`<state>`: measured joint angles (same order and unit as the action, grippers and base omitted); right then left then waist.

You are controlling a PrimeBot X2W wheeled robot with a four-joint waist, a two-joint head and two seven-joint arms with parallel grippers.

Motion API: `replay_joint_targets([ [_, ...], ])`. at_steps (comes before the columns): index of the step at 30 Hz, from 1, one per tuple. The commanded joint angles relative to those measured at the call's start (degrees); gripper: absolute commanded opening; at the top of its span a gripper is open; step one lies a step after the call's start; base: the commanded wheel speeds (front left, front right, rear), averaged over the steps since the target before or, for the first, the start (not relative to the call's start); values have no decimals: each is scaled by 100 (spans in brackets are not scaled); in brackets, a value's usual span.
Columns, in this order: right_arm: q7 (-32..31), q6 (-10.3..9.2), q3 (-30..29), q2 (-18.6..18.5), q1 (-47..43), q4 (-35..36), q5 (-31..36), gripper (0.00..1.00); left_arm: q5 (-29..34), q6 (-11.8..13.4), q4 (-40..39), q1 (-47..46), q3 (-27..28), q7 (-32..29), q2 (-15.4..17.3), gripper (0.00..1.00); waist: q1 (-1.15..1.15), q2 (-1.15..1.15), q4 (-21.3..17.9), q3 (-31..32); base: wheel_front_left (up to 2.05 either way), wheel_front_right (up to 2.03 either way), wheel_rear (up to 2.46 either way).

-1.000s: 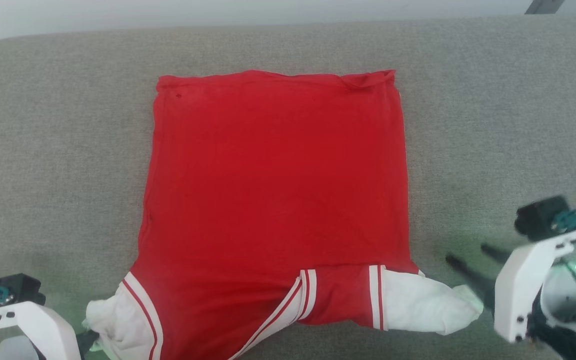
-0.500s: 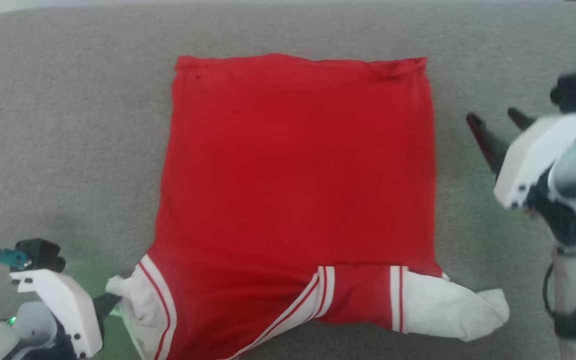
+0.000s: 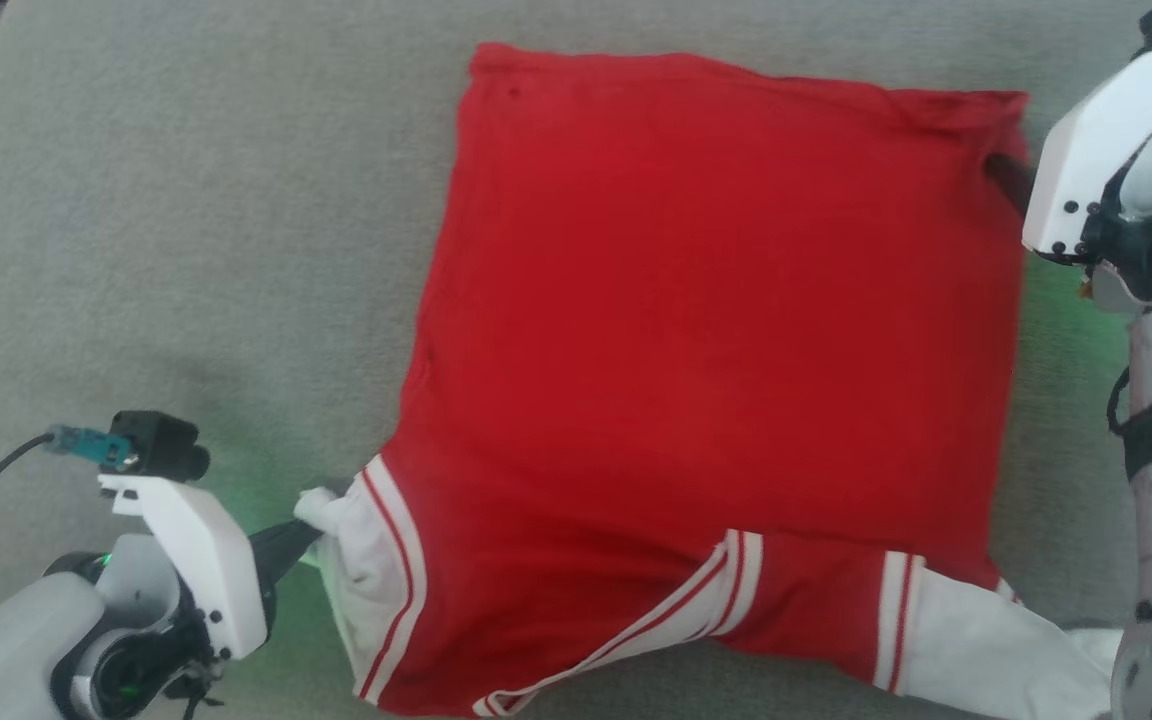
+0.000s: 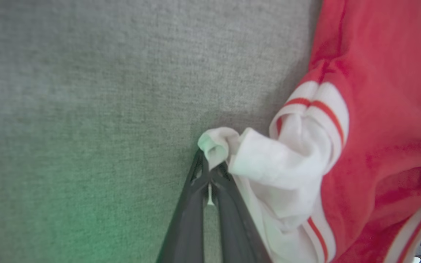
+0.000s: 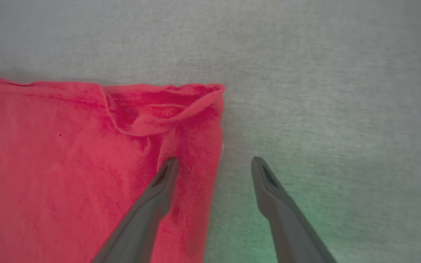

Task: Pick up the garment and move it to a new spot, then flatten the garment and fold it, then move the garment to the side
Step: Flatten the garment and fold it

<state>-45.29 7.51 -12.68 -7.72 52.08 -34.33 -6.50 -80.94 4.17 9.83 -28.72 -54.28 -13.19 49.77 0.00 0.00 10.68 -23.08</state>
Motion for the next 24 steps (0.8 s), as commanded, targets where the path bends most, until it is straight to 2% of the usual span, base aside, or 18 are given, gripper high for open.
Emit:
replay_joint_targets([
  [1, -68, -3, -28, -8, 136, -184, 106, 100, 92, 10, 161, -73, -49, -38, -130, 0, 0, 0, 152, -106, 0, 0, 0],
  [4, -447, -3, -316, -45, 434, -946, 505, 100, 162, -142, 374, -172, -103, -77, -282, 0, 0, 0, 337, -191, 0, 0, 0],
  [9, -1325, -3, -444, 47, 329, -1886, 958, 100, 168, -291, 632, -206, -151, -76, -436, 0, 0, 0, 452, -235, 0, 0, 0],
  [10, -1467, -3, -430, 78, 310, -2012, 1019, 81, 158, -300, 678, -214, -154, -77, -459, 0, 0, 0, 463, -239, 0, 0, 0],
  [11, -1547, -2, -414, 104, 315, -2088, 1046, 0, 139, -335, 720, -222, -151, -75, -486, 0, 0, 0, 470, -243, 0, 0, 0],
  [16, -1309, -3, -376, 52, 496, -1992, 1158, 0, 85, -408, 894, -224, -116, -29, -530, 0, 0, 0, 398, -214, 0, 0, 0],
  [24, -1029, -3, 363, 74, 538, -1596, 692, 0, 27, -303, 947, -165, 26, 87, -362, 0, 0, 0, -29, 7, 0, 0, 0],
])
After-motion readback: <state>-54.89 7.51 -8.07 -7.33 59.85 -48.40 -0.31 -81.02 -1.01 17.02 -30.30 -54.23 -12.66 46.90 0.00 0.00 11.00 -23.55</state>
